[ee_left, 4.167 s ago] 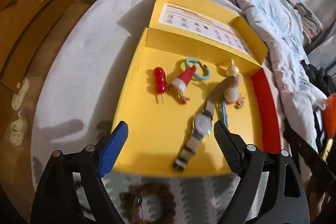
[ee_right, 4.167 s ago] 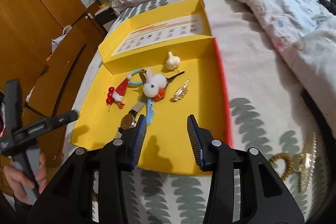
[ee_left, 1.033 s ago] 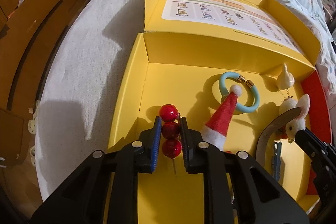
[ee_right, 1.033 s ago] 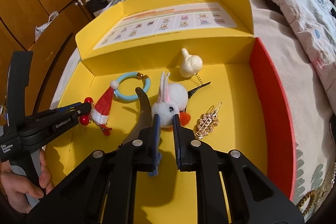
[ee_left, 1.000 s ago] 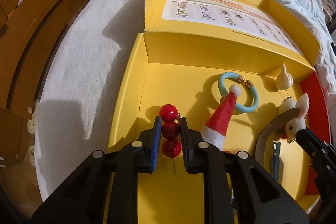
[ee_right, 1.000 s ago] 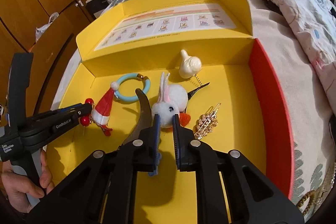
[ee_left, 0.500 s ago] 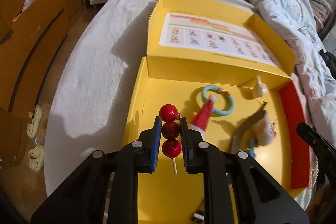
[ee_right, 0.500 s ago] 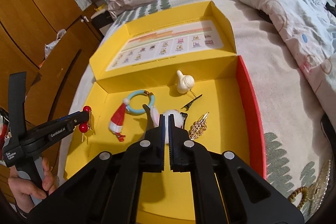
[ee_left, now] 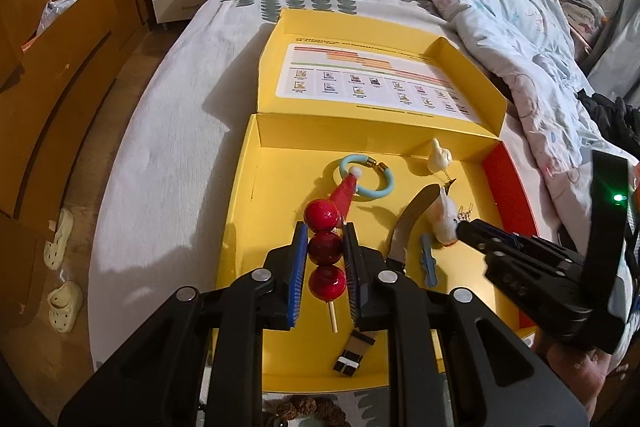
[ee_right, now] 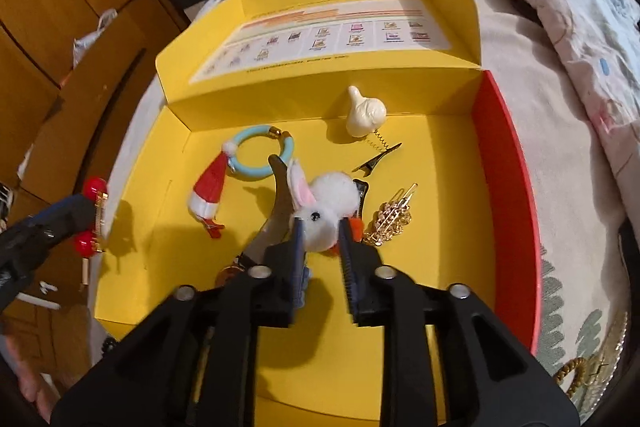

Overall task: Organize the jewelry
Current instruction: 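Carry the red bead pin and bunny clip out of the box and release them on the sheet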

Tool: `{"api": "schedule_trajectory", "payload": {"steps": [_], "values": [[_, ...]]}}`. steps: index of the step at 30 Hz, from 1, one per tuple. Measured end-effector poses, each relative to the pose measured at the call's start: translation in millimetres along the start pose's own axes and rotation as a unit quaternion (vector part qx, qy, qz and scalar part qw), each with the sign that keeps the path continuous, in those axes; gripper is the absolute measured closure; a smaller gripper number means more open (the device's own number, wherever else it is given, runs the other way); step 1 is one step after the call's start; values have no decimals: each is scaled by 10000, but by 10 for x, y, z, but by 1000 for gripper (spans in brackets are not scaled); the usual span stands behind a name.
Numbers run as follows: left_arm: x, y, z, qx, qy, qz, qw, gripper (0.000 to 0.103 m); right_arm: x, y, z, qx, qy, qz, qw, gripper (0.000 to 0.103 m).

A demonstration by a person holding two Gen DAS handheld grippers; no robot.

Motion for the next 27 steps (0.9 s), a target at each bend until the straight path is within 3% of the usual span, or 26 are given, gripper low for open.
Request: {"api": "schedule_trajectory", "payload": {"steps": [3,8,11,12,13,17,18,27], "values": [[9,-12,-7,10,14,14,10000,85,12,-36,-14,-259,201,-241,9992,48],[4,-27,4,-27,-8,-34,10000,85,8,-57,77,-183,74,-206,9996,47],[-4,-45,14,-27,-25,-41,10000,85,-5,-46,181,-332,0,-207,9992,49],[-5,-52,14,-28,-27,-42,10000,85,-11,-44,211,-371,-5,-221,9991,54],[-5,-57,15,-27,-28,-41,10000,85,-19,-45,227,-364,-10,-214,9991,65],[-2,-57,7,-33,-9,-52,10000,85,-14,-7,210,-241,-7,-60,9997,74],[-3,-59,3,-38,-2,-53,10000,85,-9,-2,192,-197,-13,-53,9998,81],[-14,79,-176,-166,126,45,9998,85,82,112,-85,21,181,241,9995,85]]}}
Point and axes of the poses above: each gripper's, at about its wrist camera, not at the fingertips, and z roughly the way its jaws point, y to its right, x to its top, the point moved 10 cm from there along z, roughly the way its jaws point, and after that the axes turned 13 degrees about -x, right-handed, at the moved point
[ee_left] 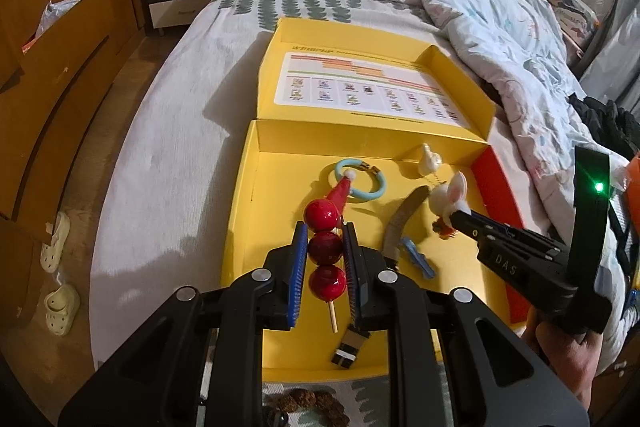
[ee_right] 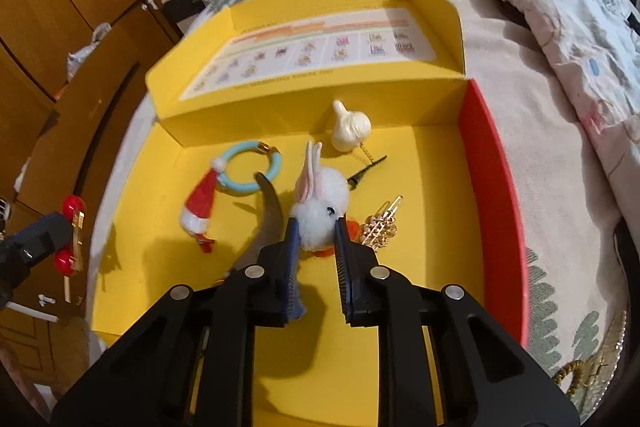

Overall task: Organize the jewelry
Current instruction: 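Carry the red bead pin and bunny clip out of the box and release them on the sheet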

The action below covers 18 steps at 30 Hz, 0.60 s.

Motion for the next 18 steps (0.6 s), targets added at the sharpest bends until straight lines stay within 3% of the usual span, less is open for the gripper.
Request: {"api": "schedule_trajectory", "payload": {"steps": [7,11,18], "values": [[-155,387,-254,-412,21,247,9988,85,32,31,-669,156,407,-18,9990,84],[-409,617,-382,-661,-92,414,9969,85,-78,200,-1047,220,537,42,9983,85],[-1071,955,-236,-1117,-777,602,9889,85,-762,842,-1441,47,297,325,9990,85]]}}
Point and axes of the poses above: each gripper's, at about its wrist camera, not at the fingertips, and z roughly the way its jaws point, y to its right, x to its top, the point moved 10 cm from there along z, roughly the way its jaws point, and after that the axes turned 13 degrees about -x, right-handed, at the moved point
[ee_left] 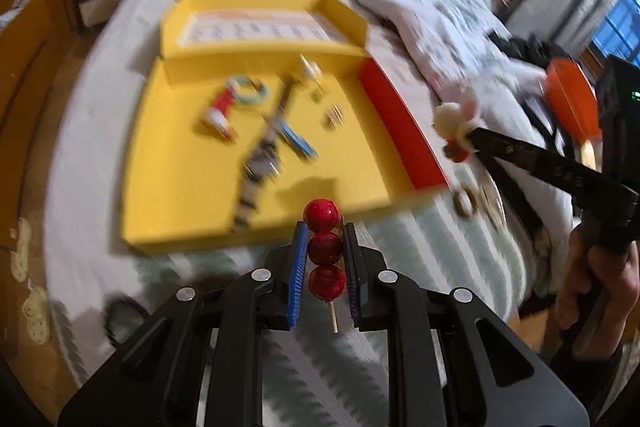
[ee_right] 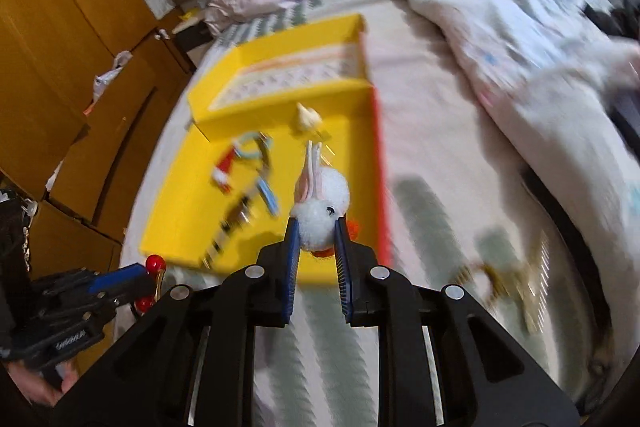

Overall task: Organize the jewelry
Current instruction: 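Carry the red bead pin and bunny clip out of the box and release them on the sheet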

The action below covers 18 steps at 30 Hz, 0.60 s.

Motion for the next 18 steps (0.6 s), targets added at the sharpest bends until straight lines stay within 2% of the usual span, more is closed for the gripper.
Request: {"api": "schedule_trajectory", "payload": {"steps": [4,7,18], "values": [[-319,102,271,-7,-367,83,9993,85,-312,299,-97,-93,-194,246,9995,85],[-485,94,391,31,-497,35,9988,85,-522,414,-23,-235,-451,344,9981,85],[-673,-210,704,230,-734,-147,9969,84,-851,443,504,-658,-1183,72,9908,84]]}}
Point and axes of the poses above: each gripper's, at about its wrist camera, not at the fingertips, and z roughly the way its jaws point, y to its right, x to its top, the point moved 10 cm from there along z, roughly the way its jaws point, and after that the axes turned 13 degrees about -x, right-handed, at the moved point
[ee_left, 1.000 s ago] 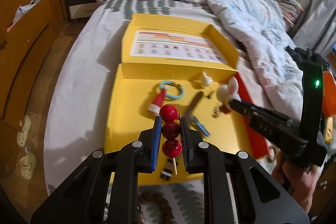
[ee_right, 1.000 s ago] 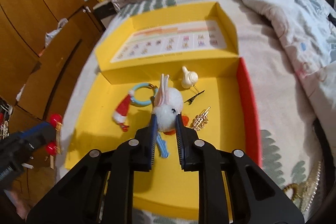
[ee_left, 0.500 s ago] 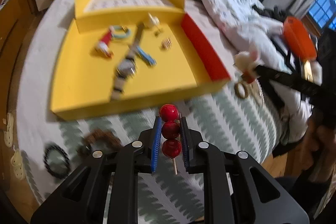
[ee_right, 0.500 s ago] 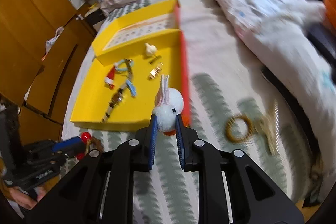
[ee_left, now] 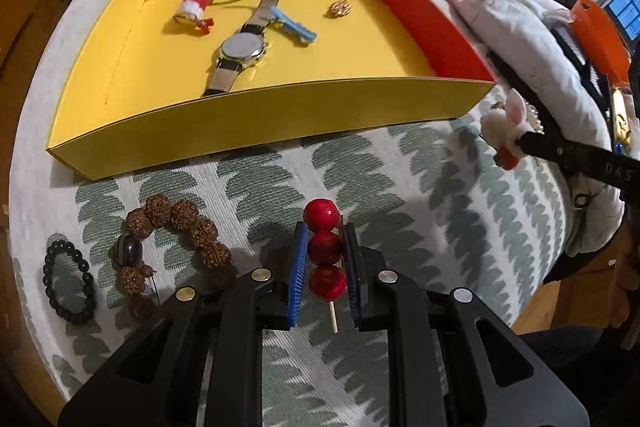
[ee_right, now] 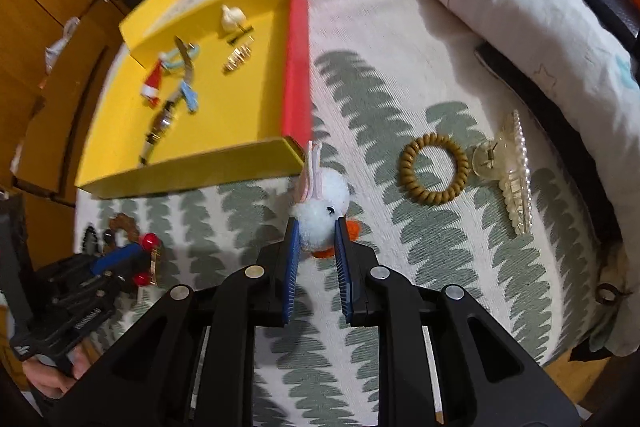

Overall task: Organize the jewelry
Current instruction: 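Carry the red bead pin and bunny clip out of the box and release them on the sheet, then move both open grippers back over the Santa-hat clip and blue hair clip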

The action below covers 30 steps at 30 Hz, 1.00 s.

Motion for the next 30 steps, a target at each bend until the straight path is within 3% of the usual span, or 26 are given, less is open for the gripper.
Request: {"api": "schedule_trajectory", "payload": {"steps": [10,12,14,15,19,26,30], "values": [[66,-35,-40,-3,-19,-6,10000,83,22,29,35,-228,-64,-72,9997,74],[88,-7,-97,-136,7,-37,9999,76,37,36,-3,-222,-17,-48,9997,73],[117,27,-170,-220,85,-37,9997,56,60,26,-65,-178,69,-47,9998,73],[132,39,-202,-226,138,-34,9996,55,75,17,-91,-166,119,-41,9998,72],[232,88,-395,-328,349,-2,9989,53,205,-33,-295,-95,619,-2,9980,72],[553,-119,-785,-362,919,-322,9946,41,426,-370,-540,362,1377,-153,9897,68],[785,-375,-910,-319,1160,-691,9903,35,575,-628,-548,695,1618,-263,9840,55]]}}
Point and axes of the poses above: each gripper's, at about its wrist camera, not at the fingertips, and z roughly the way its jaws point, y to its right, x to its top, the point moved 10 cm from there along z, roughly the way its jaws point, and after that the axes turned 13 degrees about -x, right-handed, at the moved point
